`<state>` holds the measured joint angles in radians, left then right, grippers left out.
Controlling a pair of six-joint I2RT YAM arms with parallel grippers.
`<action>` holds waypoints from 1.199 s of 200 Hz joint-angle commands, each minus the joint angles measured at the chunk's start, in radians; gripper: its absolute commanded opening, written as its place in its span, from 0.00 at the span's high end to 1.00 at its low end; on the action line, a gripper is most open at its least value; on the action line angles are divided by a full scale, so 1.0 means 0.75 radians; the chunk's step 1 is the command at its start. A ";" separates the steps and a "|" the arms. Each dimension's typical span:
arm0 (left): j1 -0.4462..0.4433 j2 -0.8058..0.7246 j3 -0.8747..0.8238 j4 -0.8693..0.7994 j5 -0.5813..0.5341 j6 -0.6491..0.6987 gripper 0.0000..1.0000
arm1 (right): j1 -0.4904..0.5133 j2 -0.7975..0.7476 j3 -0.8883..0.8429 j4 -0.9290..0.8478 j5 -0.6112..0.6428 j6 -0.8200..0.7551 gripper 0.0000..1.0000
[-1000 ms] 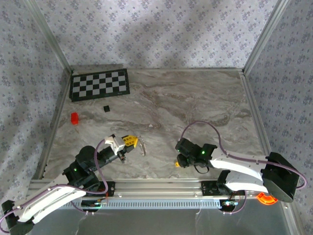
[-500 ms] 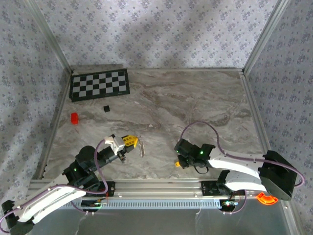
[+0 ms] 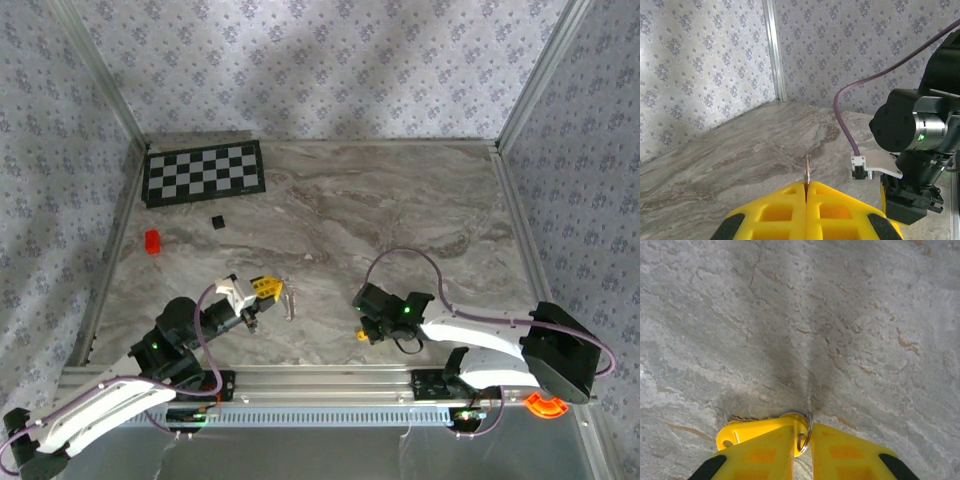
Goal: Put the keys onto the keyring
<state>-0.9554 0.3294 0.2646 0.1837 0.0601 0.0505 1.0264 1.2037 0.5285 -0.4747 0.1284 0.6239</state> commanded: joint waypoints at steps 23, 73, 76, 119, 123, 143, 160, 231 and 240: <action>0.010 0.001 0.005 0.069 0.012 -0.011 1.00 | 0.008 0.008 0.044 -0.047 0.049 -0.022 0.83; 0.010 0.000 0.005 0.069 0.014 -0.009 1.00 | 0.008 0.021 0.055 -0.056 0.060 -0.026 0.86; 0.010 0.000 0.005 0.070 0.014 -0.010 1.00 | 0.008 0.021 0.055 -0.061 0.060 -0.026 0.86; 0.010 -0.005 0.005 0.074 0.014 -0.011 1.00 | 0.011 0.015 0.093 -0.096 0.060 -0.055 0.93; 0.010 -0.006 0.004 0.074 0.014 -0.012 1.00 | 0.012 0.017 0.100 -0.105 0.060 -0.061 0.94; 0.010 -0.009 0.003 0.074 0.016 -0.014 1.00 | 0.017 0.036 0.151 -0.162 0.066 -0.072 0.98; 0.009 -0.016 0.003 0.070 0.018 -0.015 1.00 | 0.018 0.067 0.206 -0.260 0.066 -0.071 1.00; 0.010 -0.014 -0.015 0.095 0.020 -0.030 1.00 | 0.024 0.402 0.456 -0.630 -0.063 -0.106 1.00; 0.010 -0.014 -0.019 0.106 0.026 -0.035 1.00 | 0.024 0.433 0.468 -0.627 -0.096 -0.120 1.00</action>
<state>-0.9554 0.3264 0.2535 0.1871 0.0605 0.0425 1.0397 1.4670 0.8299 -0.8139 0.1043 0.5648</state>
